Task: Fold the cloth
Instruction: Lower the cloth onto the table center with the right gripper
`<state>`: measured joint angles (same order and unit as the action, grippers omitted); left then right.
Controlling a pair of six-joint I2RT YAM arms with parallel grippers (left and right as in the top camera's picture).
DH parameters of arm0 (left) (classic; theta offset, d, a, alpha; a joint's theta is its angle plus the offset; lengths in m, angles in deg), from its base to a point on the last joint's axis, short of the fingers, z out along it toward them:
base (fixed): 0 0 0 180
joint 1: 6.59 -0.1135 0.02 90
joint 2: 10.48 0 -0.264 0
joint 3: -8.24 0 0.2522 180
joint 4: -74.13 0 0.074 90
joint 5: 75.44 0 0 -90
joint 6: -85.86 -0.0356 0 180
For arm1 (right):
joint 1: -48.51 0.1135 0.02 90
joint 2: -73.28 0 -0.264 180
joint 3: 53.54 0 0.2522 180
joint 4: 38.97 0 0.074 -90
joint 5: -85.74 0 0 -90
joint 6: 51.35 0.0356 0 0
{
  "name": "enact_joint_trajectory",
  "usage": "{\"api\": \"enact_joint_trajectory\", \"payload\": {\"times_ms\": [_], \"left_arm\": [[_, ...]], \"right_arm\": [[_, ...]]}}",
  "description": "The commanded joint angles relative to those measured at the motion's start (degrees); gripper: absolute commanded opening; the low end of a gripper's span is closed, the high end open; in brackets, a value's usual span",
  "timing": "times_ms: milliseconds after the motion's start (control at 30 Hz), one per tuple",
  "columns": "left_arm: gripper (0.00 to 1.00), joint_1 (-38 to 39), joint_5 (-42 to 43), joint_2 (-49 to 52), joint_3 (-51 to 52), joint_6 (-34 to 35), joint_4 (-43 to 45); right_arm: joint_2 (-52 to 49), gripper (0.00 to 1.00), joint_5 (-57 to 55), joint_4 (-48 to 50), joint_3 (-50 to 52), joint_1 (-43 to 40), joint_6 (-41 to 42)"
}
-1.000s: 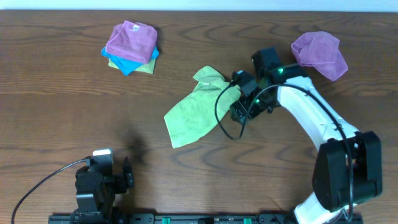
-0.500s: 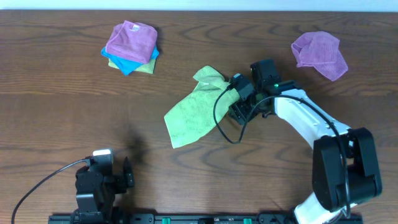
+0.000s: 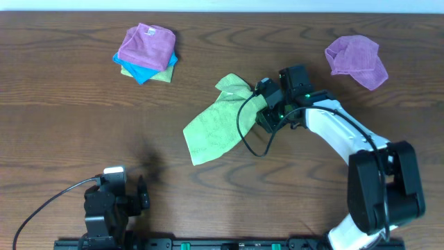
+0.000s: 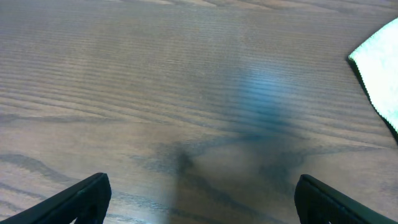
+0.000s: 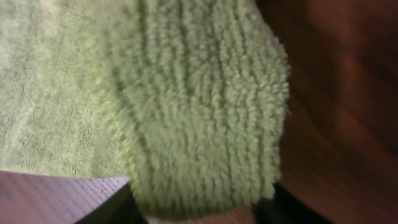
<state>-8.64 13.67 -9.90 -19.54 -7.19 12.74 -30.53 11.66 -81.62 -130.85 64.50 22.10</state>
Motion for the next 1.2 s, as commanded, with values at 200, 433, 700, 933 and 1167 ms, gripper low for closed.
{"api": "enact_joint_trajectory", "payload": {"times_ms": [200, 433, 700, 933, 1167], "left_arm": [[0.95, 0.1, -1.2, -0.4, 0.5, -1.1, -3.8], [0.95, 0.1, -1.2, -0.4, 0.5, -1.1, -3.8], [0.95, 0.1, -1.2, -0.4, 0.5, -1.1, -3.8], [0.95, 0.1, -1.2, -0.4, 0.5, -1.1, -3.8], [0.96, 0.1, -1.2, -0.4, 0.5, -1.1, -3.8]], "right_arm": [[-0.6, 0.01, 0.0, -0.4, -0.4, 0.6, 4.2], [9.8, 0.02, -1.7, -8.5, -3.5, 0.6, 5.4], [21.6, 0.06, -2.8, -17.9, -4.8, 0.6, 6.9], [20.7, 0.5, -21.7, -22.2, -4.7, 0.5, 13.0], [18.2, 0.66, -27.1, -22.7, -4.7, 0.0, 15.0]]}}
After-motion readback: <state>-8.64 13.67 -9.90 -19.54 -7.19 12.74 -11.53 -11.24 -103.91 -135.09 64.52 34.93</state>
